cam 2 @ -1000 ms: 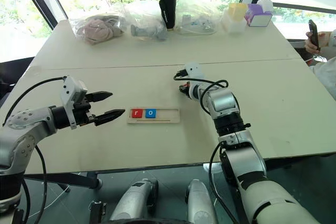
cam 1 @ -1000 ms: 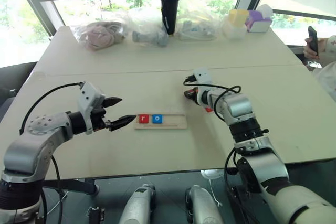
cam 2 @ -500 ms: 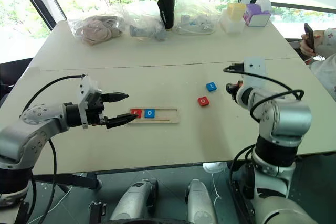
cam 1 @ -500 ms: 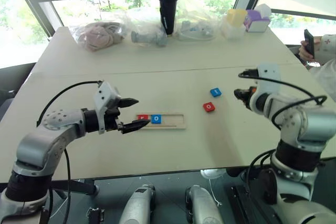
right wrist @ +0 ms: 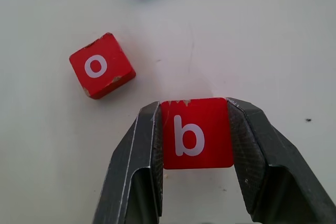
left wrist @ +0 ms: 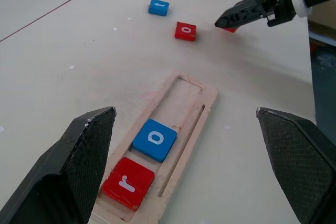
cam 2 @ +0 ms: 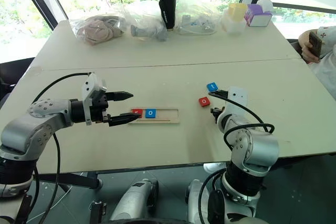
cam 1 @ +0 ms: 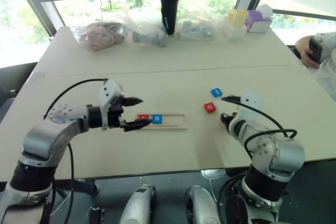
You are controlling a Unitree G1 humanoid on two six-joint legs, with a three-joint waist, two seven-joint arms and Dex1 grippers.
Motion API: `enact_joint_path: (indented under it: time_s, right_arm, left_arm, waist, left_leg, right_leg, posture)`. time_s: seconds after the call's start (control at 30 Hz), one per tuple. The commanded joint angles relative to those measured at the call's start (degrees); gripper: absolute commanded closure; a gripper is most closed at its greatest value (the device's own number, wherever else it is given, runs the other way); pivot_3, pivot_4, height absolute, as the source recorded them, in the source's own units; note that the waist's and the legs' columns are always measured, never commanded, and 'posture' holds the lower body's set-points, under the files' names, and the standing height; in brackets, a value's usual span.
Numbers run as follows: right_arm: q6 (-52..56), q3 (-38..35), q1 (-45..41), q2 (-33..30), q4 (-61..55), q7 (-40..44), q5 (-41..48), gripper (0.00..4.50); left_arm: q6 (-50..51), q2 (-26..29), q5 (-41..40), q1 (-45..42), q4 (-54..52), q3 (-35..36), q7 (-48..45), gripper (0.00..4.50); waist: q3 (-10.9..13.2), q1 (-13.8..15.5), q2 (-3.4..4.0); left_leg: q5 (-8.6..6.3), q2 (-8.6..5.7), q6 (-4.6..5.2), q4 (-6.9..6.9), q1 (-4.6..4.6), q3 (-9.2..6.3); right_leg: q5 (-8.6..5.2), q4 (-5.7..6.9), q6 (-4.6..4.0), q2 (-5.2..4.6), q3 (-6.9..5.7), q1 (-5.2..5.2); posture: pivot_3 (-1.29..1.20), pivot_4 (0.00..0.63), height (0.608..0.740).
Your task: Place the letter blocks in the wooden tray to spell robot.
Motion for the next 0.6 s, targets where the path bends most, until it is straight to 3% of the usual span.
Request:
enact_joint_path:
  time_s: [0.03,0.2,0.4,0.43,0.53,0.6]
  right_arm:
    - [0.38,0.18,-0.19,0.77,-2.12,-0.71,-0.59,2.27]
    - [0.38,-0.50,0.02,-0.47,-2.24,-0.02,-0.02,0.07]
    - [-2.38,1.72,-2.09,-20.52,-2.26,15.80,9.54,0.07]
    - [-4.40,1.01,-2.09,-23.23,-1.87,20.14,12.40,0.07]
    - [-18.48,4.62,5.90,-39.40,-2.94,41.83,20.54,0.07]
    - [-29.64,7.34,13.13,-47.80,0.39,51.70,19.86,0.07]
  left_arm:
    - [-0.54,0.56,-0.35,0.03,-1.51,1.13,0.29,0.00]
    - [-0.36,0.89,-0.65,0.61,-1.94,1.53,0.53,0.00]
    - [-0.20,4.37,-1.60,1.30,-2.43,2.29,-2.41,0.00]
    - [-0.41,5.20,-1.62,1.21,-2.25,2.27,-3.28,0.00]
    - [-0.92,8.26,-1.68,0.66,-2.28,1.62,-7.18,0.00]
    - [-1.58,10.34,-1.52,0.12,-2.69,0.59,-10.09,0.00]
  waist:
    - [0.00,0.00,0.00]
    - [0.00,0.00,0.00]
    - [0.03,0.04,0.03]
    - [0.01,0.02,0.00]
    - [0.05,0.04,-0.01]
    - [0.04,0.29,-0.03]
  left_leg:
    - [0.00,0.00,0.00,0.00,0.00,0.00]
    - [0.00,0.00,0.00,-0.01,0.00,-0.01]
    - [0.00,-0.02,0.00,0.02,-0.04,0.03]
    - [0.00,-0.02,0.00,0.01,-0.02,0.04]
    - [-0.01,0.01,0.01,-0.08,-0.04,0.02]
    - [-0.05,0.04,0.07,-0.07,-0.06,0.00]
  right_leg:
    - [0.00,0.00,0.00,0.00,0.00,0.00]
    - [0.00,-0.01,0.00,0.00,0.00,0.00]
    - [-0.01,-0.10,-0.02,-0.04,-0.01,0.02]
    - [-0.02,-0.12,-0.02,-0.05,-0.01,0.03]
    - [-0.04,-0.18,0.01,-0.04,-0.04,0.02]
    - [-0.10,-0.21,0.09,-0.04,-0.12,0.09]
  posture:
    - [0.00,0.150,0.740]
    - [0.00,0.150,0.740]
    - [0.00,0.150,0.740]
    - [0.00,0.150,0.740]
    - [0.00,0.150,0.740]
    - [0.00,0.150,0.740]
